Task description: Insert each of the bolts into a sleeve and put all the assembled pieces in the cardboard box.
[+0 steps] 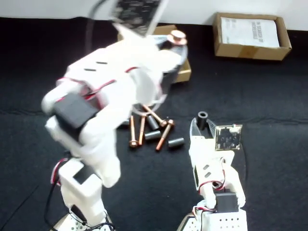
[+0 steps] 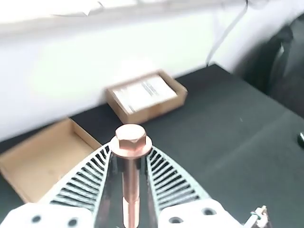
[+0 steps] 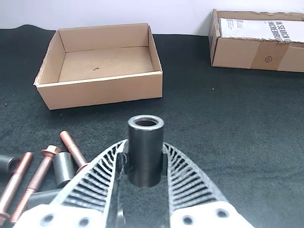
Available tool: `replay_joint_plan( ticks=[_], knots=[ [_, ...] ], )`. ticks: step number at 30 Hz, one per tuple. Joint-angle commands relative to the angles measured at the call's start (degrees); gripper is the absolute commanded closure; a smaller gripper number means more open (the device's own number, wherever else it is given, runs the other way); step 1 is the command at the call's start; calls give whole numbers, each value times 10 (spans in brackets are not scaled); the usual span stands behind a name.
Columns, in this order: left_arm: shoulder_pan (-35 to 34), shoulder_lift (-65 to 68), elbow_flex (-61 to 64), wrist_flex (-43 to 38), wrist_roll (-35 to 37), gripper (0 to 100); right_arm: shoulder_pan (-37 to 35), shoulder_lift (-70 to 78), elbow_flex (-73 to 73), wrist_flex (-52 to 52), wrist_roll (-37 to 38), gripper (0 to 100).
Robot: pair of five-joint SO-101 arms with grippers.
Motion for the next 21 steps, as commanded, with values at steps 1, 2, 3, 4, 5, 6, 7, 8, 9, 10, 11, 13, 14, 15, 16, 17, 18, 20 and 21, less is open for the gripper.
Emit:
replay_joint_plan(
  ticks=[1,2,3,4,5,6,7,8,9,10,11,13,14,15,16,17,18,20,21],
  knots=[
    [-21,-73,26,2,-15,991,-3,-8,72,-14,-4,992],
    [-21,-95,51,4,-19,991,-3,-8,72,-14,-4,992],
    [-21,-122,82,4,-19,991,-3,-8,72,-14,-4,992],
    [-21,-150,119,4,-19,991,-3,-8,72,-14,-4,992],
    [-18,-182,160,4,-20,991,-3,-8,72,-14,-4,992],
    [-16,-215,205,4,-22,991,-3,-8,72,-14,-4,992],
    [-16,-250,255,4,-24,991,-3,-8,72,-14,-4,992],
    [-15,-284,303,2,-24,991,-3,-8,72,-14,-4,992],
    [-11,-315,351,1,-24,991,-3,-8,72,-14,-4,992],
    [-4,-343,395,1,-24,991,-3,-8,72,-14,-4,992],
    [1,-370,436,0,-24,991,-3,-8,72,-14,-4,992],
    [3,-412,509,-1,-22,991,-3,-8,72,-14,-4,992],
    [3,-426,541,-6,-21,991,-3,-8,72,-14,-4,992],
    [3,-436,571,-20,-21,991,-3,-8,72,-14,-4,992],
    [0,-445,599,-37,-21,991,-4,-8,72,-14,-4,992],
    [0,-454,628,-57,-21,991,-4,-8,72,-14,-4,992],
    [0,-460,655,-76,-21,991,-4,-8,72,-14,-4,992],
    [0,-470,709,-117,-21,991,-4,-8,72,-14,-4,992],
    [2,-474,735,-141,-21,991,-4,-8,72,-14,-4,992]
  ],
)
